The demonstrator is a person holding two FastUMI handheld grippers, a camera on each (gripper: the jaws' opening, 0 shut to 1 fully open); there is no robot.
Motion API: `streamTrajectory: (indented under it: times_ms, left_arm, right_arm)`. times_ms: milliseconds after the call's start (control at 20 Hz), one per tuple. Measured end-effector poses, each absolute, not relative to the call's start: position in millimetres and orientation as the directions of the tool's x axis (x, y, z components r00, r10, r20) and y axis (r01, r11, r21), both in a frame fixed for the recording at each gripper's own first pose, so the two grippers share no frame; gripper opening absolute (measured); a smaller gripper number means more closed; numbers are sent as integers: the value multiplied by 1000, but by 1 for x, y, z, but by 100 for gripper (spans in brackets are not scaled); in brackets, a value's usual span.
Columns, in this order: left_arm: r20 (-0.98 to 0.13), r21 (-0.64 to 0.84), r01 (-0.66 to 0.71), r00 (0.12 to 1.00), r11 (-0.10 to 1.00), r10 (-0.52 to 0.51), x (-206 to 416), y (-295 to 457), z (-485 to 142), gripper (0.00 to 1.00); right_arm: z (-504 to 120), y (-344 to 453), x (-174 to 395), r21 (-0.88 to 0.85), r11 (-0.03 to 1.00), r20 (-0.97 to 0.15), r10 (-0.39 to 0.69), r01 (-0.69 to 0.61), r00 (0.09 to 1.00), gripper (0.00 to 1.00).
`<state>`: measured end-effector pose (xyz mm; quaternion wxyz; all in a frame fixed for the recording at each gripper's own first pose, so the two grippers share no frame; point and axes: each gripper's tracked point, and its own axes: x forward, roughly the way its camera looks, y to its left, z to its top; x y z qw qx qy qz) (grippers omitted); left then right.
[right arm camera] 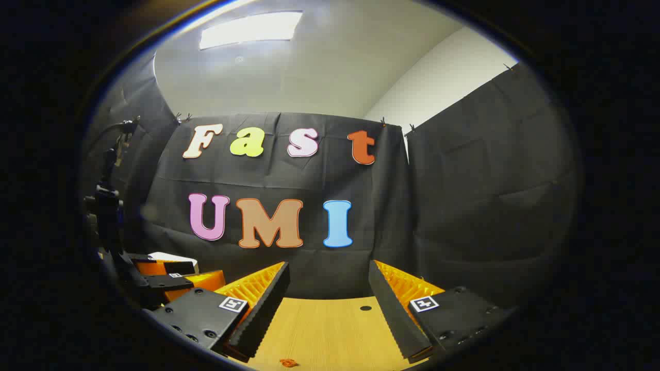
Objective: Press the lid of the desktop garbage bin to open it, pick up the crumpled paper on the desktop and throw it into the bin, then pick up the pop can on the desktop and drop it into the bin, and finally close the garbage bin lid.
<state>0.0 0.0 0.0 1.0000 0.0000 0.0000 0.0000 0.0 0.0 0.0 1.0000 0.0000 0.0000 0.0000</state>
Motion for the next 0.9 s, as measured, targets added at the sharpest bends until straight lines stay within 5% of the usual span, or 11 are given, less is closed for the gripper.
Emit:
streamTrajectory:
  times_ms: [900]
  left_arm:
    - [95,61,-67,994,996,61,0,3,25,93]
  right_arm:
    - [2,-9,16,18,999,-7,31,-31,999,98]
